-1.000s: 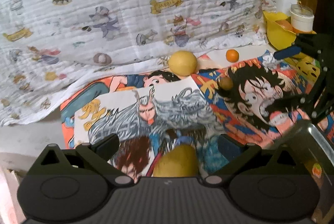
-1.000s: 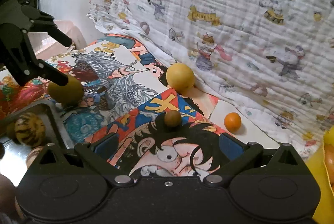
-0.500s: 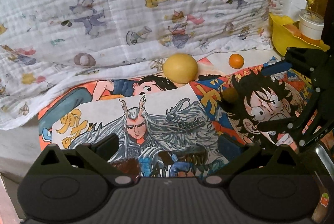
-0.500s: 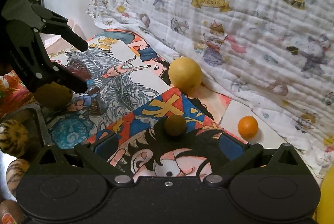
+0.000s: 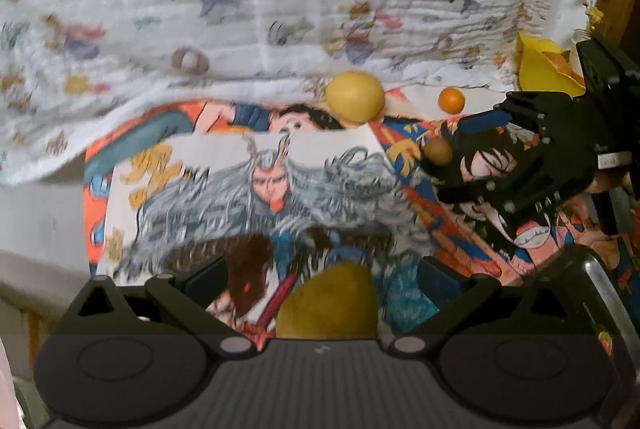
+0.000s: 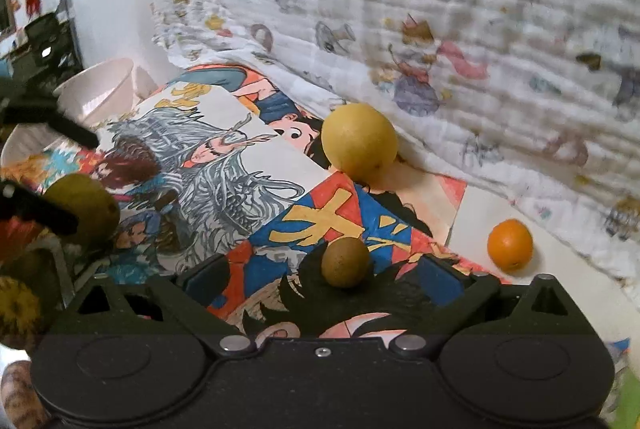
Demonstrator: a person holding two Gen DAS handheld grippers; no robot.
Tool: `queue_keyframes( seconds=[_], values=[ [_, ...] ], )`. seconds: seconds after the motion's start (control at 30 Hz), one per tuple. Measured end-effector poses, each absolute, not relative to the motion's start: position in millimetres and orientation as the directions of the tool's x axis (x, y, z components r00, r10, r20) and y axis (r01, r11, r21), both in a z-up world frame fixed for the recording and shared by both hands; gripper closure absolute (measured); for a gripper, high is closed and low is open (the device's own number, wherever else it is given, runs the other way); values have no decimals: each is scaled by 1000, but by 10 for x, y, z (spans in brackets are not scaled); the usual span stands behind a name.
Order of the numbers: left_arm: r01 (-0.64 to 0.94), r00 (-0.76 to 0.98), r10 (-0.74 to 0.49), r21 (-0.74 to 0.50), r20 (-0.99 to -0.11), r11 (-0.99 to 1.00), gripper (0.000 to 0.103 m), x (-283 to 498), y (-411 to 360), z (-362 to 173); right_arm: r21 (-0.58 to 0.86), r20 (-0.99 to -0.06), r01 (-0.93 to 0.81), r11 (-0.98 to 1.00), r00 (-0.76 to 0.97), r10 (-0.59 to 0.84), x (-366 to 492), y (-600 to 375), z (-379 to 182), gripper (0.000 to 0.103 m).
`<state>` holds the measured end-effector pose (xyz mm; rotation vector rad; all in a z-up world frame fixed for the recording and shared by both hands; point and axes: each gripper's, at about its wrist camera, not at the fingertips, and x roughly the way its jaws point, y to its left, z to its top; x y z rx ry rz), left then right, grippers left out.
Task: Organize fruits
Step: 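Grasp the green-yellow pear with the left tool while the right tool grasps the small brown fruit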
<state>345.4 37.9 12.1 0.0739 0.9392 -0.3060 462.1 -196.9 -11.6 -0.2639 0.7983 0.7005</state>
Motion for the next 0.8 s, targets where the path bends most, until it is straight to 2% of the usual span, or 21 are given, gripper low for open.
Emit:
queue_keyframes(
  seconds=[0.2,0.43,0.8],
  values=[
    [227,530,-258,-157,-808,961,1,3403,495,-5,75,-740,-639,766,479,472,4651,-1948,-202,14],
    [222,515,-291,-202,-806,954,1,3369,494,-104,81,-726,-630,772,493,479,4645,-1938,-215,21],
    [226,540,-280,-184,-794,957,8,3310,449,-151,102,-709,-636,764,493,505,4616,-1905,-198,42]
  ],
)
